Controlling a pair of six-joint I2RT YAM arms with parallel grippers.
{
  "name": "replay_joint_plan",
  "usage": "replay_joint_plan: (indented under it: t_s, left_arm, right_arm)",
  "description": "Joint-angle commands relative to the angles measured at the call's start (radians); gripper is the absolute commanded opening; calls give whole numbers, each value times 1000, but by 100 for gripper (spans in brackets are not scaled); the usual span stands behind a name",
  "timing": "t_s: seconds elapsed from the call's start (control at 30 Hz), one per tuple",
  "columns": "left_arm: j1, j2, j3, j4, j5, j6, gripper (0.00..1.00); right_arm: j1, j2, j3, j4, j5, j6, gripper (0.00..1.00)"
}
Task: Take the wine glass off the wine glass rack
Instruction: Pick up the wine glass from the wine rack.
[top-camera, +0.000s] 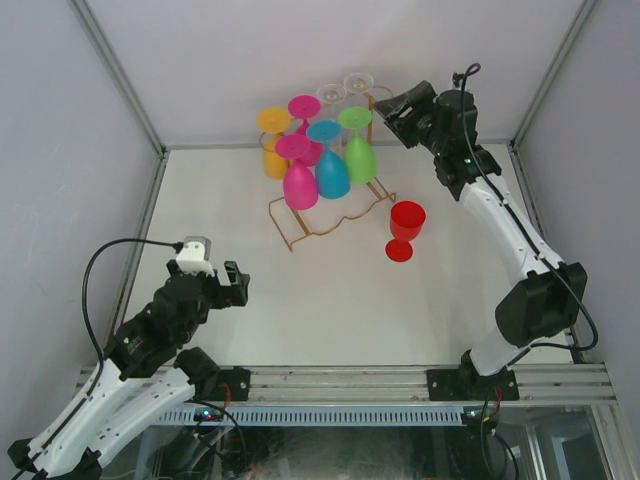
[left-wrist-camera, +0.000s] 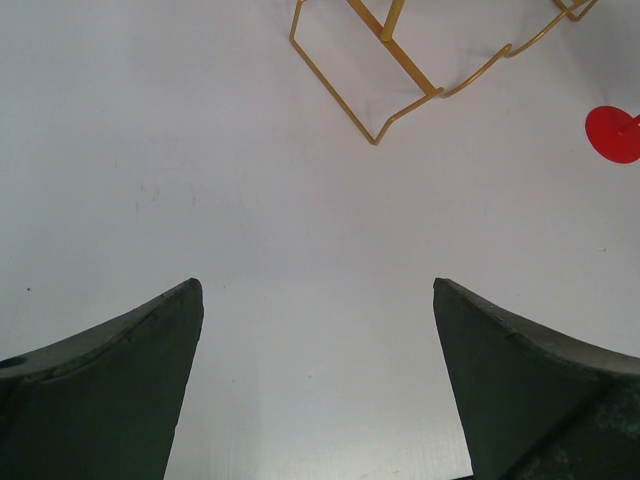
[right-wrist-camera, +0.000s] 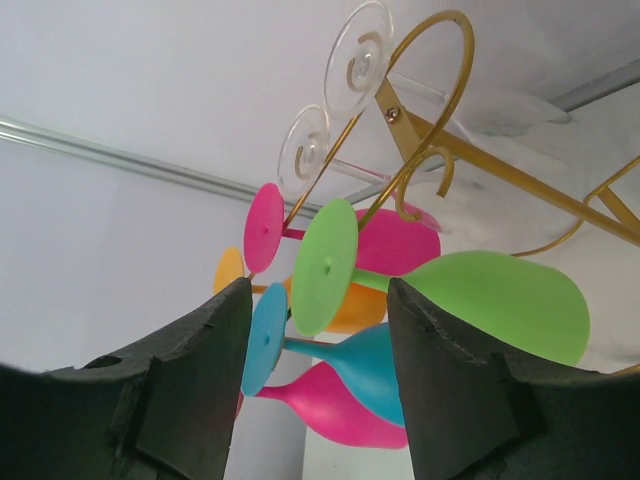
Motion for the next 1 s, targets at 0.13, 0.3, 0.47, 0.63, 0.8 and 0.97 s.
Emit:
replay_joint_plan:
  t_s: [0.13,0.3,0.47,0.63,0.8,0.97]
  left_arm:
    - [5,-3,24,31,3,-3,100]
    - [4,3,24,34,8,-3,100]
    - [5,12,27,33,6,-2,100]
    - [5,8,24,33,1,-2,100]
    - [5,1,27,32,-9,-2,100]
    - [4,-2,23,36,-8,-2,100]
  right_arm:
    - [6,41,59,12,-3,25,50]
    - [7,69,68,35,-50,44,46]
    - [11,116,129,18,-85,34,43]
    - [11,149,152,11,-116,53,37]
    - [15,151,154,6,-108,43,31]
    - [14,146,155,5,-109,25,25]
